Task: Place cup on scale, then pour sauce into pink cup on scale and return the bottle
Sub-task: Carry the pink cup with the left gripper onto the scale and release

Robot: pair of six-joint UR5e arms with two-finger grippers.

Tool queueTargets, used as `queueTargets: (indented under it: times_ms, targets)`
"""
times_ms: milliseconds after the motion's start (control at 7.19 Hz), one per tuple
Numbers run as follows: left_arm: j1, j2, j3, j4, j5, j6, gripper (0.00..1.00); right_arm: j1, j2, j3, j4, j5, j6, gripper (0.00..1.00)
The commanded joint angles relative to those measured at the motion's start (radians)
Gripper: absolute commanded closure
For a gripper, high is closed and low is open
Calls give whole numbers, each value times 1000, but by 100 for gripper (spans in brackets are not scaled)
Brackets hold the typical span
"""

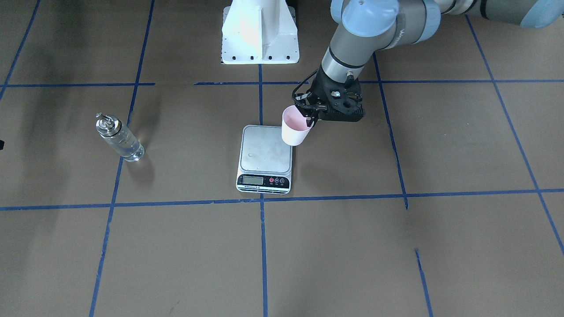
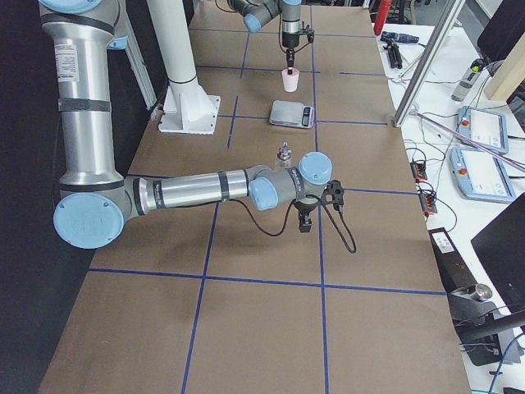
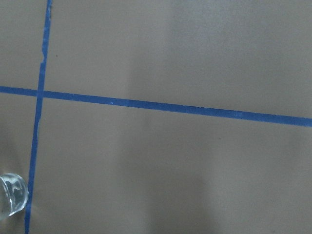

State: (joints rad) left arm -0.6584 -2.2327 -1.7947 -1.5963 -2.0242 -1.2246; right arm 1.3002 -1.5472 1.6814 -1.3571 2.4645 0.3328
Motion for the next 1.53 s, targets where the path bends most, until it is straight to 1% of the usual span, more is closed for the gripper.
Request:
queueTargets:
  times_ms: [0,139,278,695,834,973,1112,1251,1390]
  targets:
    - [43,-102,119,7,44,-3,100,-19,7,-2,0,1,-1,0]
    - [62,-123,150,7,47,-3,100,-19,13,-3,0,-1,0,0]
    - [81,-149,203,6,99,-1,100,-21,13,-9,0,-1,-1,0]
    - [86,-148,222,6,105,5,100,-22,13,-11,-2,-2,0,0]
    - [85,-150,221,3,101,7,94,-22,13,-11,-2,-2,0,0]
    - [85,-148,218,-5,99,7,46,-27,13,-8,0,-2,2,0]
    - [82,-145,192,-5,98,7,40,-44,15,0,0,-1,2,0]
    - [77,-121,145,-43,98,5,30,-82,16,15,0,-2,3,0]
    - [51,-99,92,-45,98,7,30,-103,19,35,0,-2,3,0]
